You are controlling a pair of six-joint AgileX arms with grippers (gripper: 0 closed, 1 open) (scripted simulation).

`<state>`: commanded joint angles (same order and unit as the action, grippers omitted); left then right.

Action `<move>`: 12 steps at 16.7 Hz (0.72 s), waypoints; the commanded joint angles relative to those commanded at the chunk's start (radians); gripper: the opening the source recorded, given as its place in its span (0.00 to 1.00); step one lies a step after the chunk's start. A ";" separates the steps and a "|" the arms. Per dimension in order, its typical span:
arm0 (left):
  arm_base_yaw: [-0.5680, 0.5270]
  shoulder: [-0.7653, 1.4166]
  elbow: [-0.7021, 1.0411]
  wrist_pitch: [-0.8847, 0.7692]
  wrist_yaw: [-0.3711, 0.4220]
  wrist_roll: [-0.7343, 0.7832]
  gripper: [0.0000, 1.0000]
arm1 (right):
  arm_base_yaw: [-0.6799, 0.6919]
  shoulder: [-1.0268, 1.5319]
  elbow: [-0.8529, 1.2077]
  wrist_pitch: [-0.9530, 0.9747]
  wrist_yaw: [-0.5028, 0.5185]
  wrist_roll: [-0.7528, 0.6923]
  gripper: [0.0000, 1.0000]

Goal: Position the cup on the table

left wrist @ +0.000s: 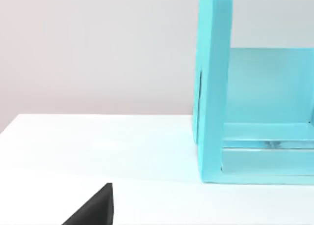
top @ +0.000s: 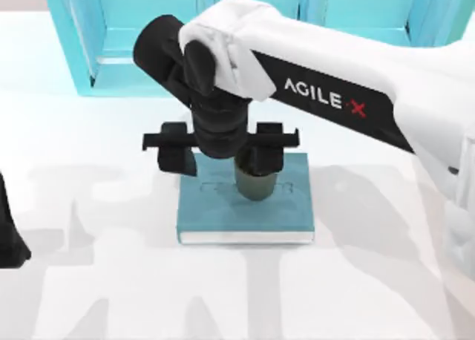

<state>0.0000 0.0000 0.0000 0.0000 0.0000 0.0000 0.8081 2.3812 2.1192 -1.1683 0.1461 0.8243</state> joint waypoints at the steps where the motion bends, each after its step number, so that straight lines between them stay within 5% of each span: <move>1: 0.000 0.000 0.000 0.000 0.000 0.000 1.00 | 0.000 0.000 0.000 0.000 0.000 0.000 0.47; 7: 0.000 0.000 0.000 0.000 0.000 0.000 1.00 | 0.000 0.000 0.000 0.000 0.000 0.000 0.02; 12: 0.000 0.000 0.000 0.000 0.000 0.000 1.00 | 0.000 0.000 0.000 0.000 0.000 0.000 0.00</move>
<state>0.0000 0.0000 0.0000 0.0000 0.0000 0.0000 0.8081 2.3812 2.1192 -1.1683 0.1461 0.8243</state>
